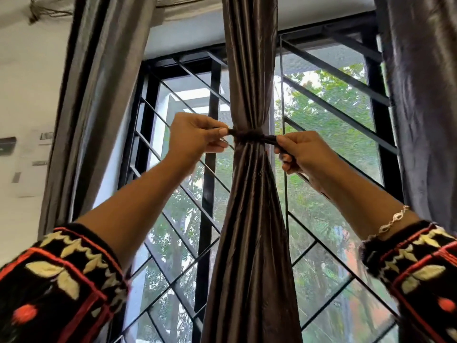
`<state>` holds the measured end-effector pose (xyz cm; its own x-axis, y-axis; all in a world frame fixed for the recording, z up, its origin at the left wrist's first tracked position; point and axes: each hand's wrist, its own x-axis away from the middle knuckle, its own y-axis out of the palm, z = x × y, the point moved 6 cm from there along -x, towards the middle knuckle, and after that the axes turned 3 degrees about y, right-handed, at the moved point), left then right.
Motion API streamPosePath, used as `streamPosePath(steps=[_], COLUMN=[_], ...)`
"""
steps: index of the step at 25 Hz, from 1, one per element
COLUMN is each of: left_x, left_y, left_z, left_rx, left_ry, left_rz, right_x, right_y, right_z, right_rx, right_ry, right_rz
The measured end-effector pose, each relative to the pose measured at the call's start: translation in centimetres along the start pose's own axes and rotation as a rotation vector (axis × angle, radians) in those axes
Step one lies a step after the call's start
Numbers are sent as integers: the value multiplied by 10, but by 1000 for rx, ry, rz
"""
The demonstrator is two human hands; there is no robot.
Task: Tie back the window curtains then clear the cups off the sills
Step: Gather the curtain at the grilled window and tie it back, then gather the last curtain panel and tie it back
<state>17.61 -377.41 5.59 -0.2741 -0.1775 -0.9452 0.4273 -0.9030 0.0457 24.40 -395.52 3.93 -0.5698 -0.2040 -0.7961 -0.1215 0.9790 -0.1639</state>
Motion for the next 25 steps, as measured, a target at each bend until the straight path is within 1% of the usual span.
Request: streamPosePath(steps=[4, 6, 9, 11, 16, 19, 21, 23, 25], left_x=[-2, 6, 27, 50, 124, 169, 201, 234, 265], left_y=[-10, -2, 9, 15, 31, 32, 32, 31, 31], left_z=[-13, -21, -36, -49, -87, -107, -117, -123, -123], left_rx=[-4, 37, 19, -56, -338, -488, -591, -654, -739], left_ry=[-60, -73, -49, -53, -39, -10, -1, 5, 88], left_rz=[50, 87, 64, 17, -18, -21, -39, -21, -13], right_x=[-2, 3, 11, 19, 65, 102, 129, 158, 188], right_y=[-6, -1, 4, 6, 30, 45, 53, 58, 65], right_z=[11, 16, 28, 38, 82, 121, 149, 174, 195], right_rx=[-40, 8, 33, 71, 415, 545, 649, 715, 752], right_ry=[43, 27, 18, -4, -48, -84, -65, -54, -22], right_rz=[37, 61, 118, 174, 219, 243, 228, 254, 261])
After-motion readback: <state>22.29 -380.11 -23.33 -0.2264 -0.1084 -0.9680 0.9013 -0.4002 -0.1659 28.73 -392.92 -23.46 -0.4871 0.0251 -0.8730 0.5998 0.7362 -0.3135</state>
